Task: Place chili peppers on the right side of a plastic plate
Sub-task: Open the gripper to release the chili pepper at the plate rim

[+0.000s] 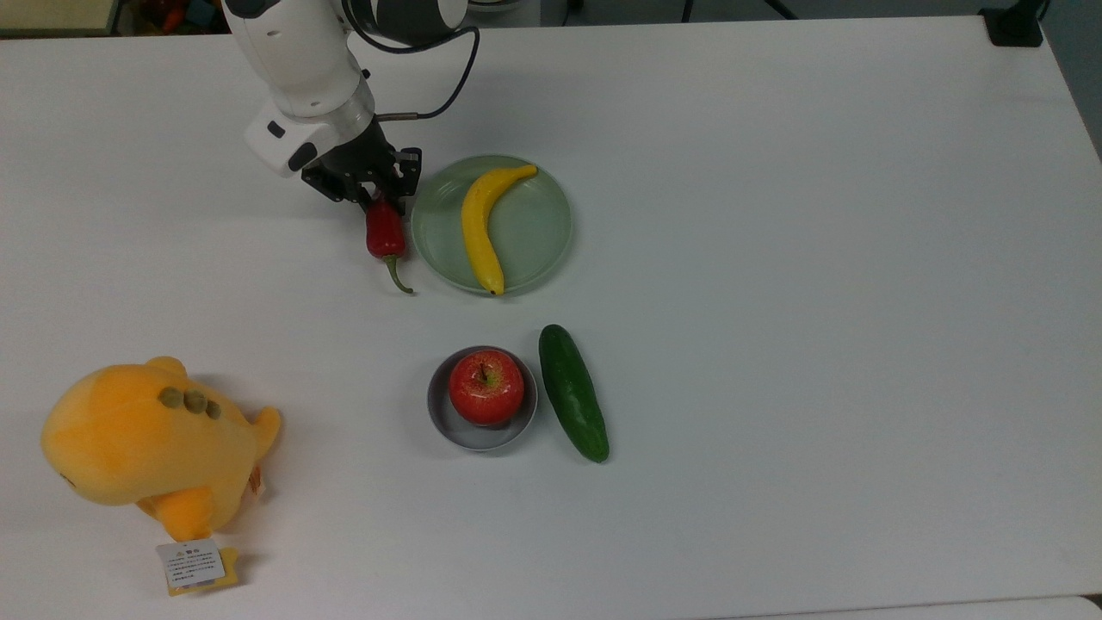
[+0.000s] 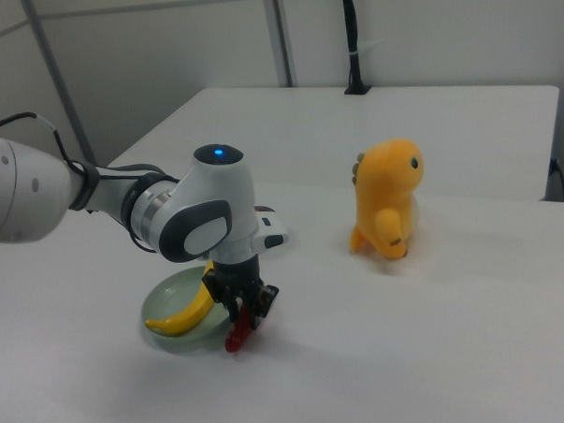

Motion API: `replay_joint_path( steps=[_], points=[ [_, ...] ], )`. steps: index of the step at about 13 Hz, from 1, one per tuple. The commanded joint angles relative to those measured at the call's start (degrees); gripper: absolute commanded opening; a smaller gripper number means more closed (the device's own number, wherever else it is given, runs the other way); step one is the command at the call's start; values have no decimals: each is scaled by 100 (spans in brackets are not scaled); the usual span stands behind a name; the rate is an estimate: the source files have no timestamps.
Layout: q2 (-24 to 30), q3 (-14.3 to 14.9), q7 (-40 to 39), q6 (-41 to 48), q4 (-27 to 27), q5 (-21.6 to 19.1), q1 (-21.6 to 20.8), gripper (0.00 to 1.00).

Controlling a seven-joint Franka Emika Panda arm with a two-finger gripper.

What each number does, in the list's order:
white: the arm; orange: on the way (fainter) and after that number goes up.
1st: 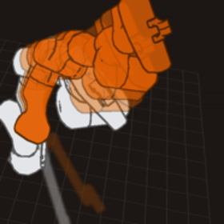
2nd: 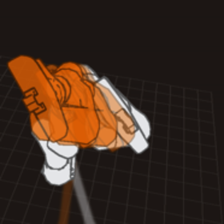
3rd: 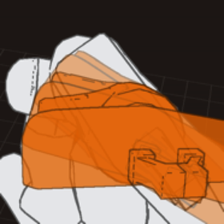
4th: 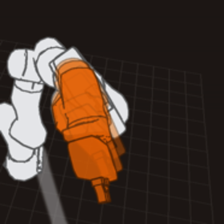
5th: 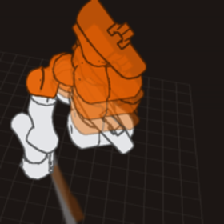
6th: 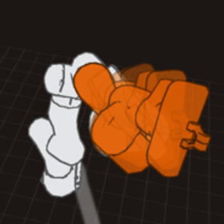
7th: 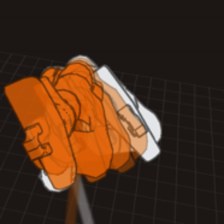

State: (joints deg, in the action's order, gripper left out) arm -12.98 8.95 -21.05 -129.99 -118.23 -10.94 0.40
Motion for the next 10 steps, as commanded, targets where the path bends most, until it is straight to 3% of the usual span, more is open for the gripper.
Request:
replay_joint_path(
  steps=[1, 2, 4, 8, 10],
  points=[
    [59, -25, 57, -123, -78, -118, -31, 82],
    [59, -25, 57, -114, -78, -110, -31, 92],
    [85, -25, 48, -79, -69, -110, -31, 100],
    [339, -25, 66, 113, -25, -92, -31, 100],
    [489, -7, 372, 700, 334, 30, -31, 100]
  ],
)
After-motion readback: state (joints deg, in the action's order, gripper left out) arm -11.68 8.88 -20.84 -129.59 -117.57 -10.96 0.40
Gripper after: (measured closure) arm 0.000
